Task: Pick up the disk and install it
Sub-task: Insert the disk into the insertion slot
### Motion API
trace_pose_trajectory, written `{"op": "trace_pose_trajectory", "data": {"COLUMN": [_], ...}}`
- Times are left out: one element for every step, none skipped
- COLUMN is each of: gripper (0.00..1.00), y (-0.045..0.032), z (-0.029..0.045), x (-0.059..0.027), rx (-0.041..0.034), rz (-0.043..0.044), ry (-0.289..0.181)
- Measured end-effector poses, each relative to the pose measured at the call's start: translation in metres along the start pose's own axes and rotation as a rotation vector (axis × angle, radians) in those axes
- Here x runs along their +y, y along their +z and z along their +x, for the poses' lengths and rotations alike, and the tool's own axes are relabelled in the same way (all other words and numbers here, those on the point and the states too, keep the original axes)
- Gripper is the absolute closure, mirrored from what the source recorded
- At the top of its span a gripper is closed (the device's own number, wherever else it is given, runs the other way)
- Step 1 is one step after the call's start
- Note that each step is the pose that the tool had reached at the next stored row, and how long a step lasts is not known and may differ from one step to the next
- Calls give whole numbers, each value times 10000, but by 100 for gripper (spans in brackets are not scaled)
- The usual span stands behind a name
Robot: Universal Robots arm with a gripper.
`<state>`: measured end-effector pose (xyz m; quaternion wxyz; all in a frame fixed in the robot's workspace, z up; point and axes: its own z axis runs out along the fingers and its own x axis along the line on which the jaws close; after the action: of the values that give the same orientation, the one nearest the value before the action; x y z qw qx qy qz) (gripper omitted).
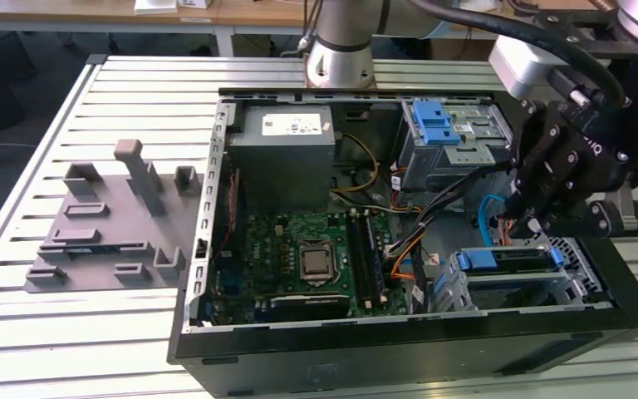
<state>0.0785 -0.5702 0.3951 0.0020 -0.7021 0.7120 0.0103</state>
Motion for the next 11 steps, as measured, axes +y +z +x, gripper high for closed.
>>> {"op": "trace_pose_trajectory", "data": {"gripper": [74, 74, 80, 86, 86, 89, 89, 89, 89, 89, 89], "y": [3, 5, 8, 11, 16, 20, 25, 30, 36, 42, 48], "z": [-1, -2, -2, -3, -4, -5, -5, -5, -5, -5, -5], "x": [0, 0, 0, 0, 0, 0, 0, 0, 0, 0, 0], "rx": [0, 0, -1, 0, 1, 2, 1, 2, 2, 1, 1], "rz": [0, 0, 0, 0, 0, 0, 0, 0, 0, 0, 0], "ry": [0, 1, 0, 0, 0, 0, 0, 1, 1, 0, 0]}}
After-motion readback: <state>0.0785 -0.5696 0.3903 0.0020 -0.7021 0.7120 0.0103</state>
